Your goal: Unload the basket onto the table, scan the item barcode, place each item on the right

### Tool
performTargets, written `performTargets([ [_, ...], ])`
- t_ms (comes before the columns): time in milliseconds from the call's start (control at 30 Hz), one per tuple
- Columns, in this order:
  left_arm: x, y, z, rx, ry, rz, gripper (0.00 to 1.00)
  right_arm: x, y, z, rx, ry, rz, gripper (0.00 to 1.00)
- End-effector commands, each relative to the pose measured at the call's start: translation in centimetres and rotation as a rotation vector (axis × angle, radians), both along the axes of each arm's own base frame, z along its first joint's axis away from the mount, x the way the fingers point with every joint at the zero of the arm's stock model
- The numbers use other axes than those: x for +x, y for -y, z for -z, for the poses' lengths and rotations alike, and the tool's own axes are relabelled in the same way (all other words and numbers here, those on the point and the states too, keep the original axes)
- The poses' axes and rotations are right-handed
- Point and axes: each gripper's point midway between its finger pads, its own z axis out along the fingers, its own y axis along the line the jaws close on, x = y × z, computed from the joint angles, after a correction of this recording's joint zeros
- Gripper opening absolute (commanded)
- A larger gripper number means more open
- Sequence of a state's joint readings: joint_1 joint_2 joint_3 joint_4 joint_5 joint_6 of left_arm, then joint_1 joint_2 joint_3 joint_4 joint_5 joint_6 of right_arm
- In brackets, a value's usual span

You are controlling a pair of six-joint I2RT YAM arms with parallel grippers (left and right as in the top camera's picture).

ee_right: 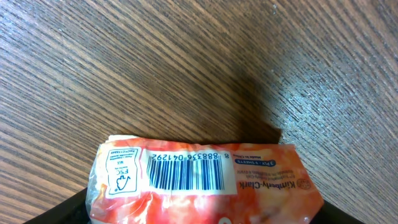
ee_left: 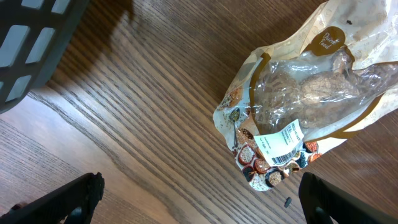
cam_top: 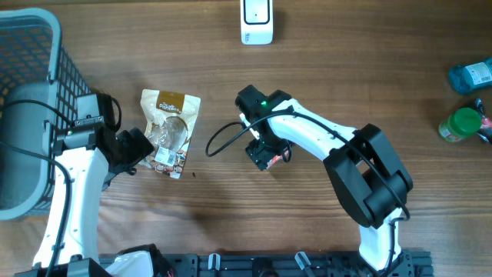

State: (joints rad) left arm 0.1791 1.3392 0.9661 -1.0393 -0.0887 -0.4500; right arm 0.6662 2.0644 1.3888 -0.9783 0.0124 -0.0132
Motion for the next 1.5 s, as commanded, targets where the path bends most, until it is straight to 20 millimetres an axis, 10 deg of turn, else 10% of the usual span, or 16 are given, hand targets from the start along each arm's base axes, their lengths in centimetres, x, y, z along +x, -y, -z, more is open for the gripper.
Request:
performTargets([
  [0, -0.1, -0.4, 0.1, 0.012, -0.004, -0.017, 1.00, -1.7, 0.7, 1.7, -0.015, -0.076, -0.005, 0.81],
  [367, 0.1, -0.5, 0.0, 0.013, 0.004, -0.017, 1.00, 4.1, -8.0, -6.3, 0.327, 0.053, -0.105, 0.77],
  [567, 0.1, -0.5, 0.0, 0.013, 0.004, -0.017, 1.00, 3.5, -4.2, -5.6, 0.131, 0.048, -0.085, 1.00],
  [1233, 0.1, -0.5, 0.0, 0.014, 0.005, -0.017, 1.00, -1.3, -2.1, 0.7, 0.071, -0.054, -0.083, 0.98],
  [1467, 0.2, -0.5, 0.0, 0.014, 0.008, -0.017, 1.00, -0.2, -3.0, 0.8, 0.106, -0.008, -0.089, 0.98],
])
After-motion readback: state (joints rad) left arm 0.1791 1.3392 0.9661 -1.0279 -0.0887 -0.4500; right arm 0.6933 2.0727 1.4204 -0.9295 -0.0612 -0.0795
